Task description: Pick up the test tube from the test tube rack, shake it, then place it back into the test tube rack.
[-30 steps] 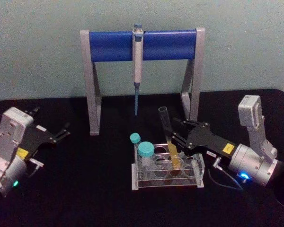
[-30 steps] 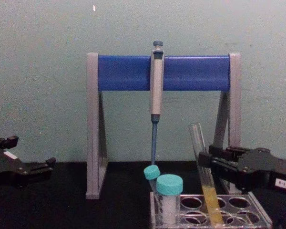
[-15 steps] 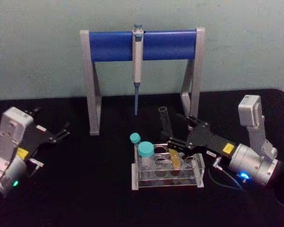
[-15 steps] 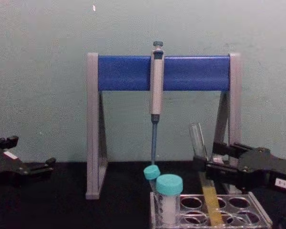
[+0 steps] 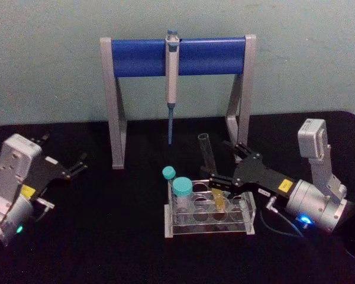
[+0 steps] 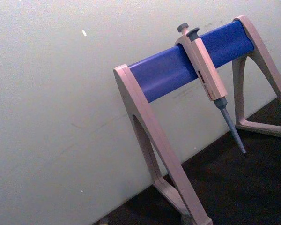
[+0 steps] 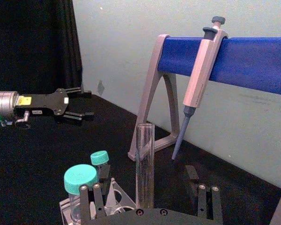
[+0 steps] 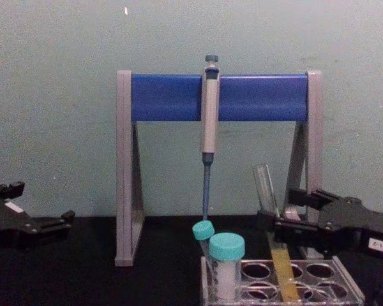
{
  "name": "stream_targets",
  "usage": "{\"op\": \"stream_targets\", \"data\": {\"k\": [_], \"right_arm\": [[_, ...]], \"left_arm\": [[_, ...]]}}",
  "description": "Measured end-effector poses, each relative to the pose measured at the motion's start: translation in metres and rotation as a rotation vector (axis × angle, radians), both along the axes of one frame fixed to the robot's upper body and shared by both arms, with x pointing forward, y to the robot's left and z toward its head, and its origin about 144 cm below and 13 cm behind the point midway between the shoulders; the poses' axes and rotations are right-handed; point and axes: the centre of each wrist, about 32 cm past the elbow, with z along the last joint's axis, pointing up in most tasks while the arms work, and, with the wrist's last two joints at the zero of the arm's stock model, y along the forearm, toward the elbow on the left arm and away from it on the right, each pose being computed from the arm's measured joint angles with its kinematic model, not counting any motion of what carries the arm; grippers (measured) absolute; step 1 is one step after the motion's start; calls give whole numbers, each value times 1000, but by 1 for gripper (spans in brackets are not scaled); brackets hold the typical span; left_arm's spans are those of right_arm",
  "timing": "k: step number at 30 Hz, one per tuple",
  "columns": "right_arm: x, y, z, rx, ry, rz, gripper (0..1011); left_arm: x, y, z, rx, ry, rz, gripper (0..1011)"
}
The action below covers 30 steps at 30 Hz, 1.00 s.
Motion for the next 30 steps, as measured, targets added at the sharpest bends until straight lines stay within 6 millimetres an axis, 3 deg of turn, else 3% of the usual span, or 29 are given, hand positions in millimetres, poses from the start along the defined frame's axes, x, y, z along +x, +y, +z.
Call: {"op": "stream_targets", "data": {"k": [13,18,20,30], "right_arm": [[-12,1,15,25,-110,-55,1000],[-21,-2,23,41,-155,-148,1000],[-29,-4,27,11,-171,-275,1000],[-37,-4,21,-118,-68,-511,1000]], "left_arm": [[0,0,0,0,0,0,1001],[0,0,0,0,0,0,1001],[0,0,0,0,0,0,1001],[0,0,0,0,0,0,1001]]}}
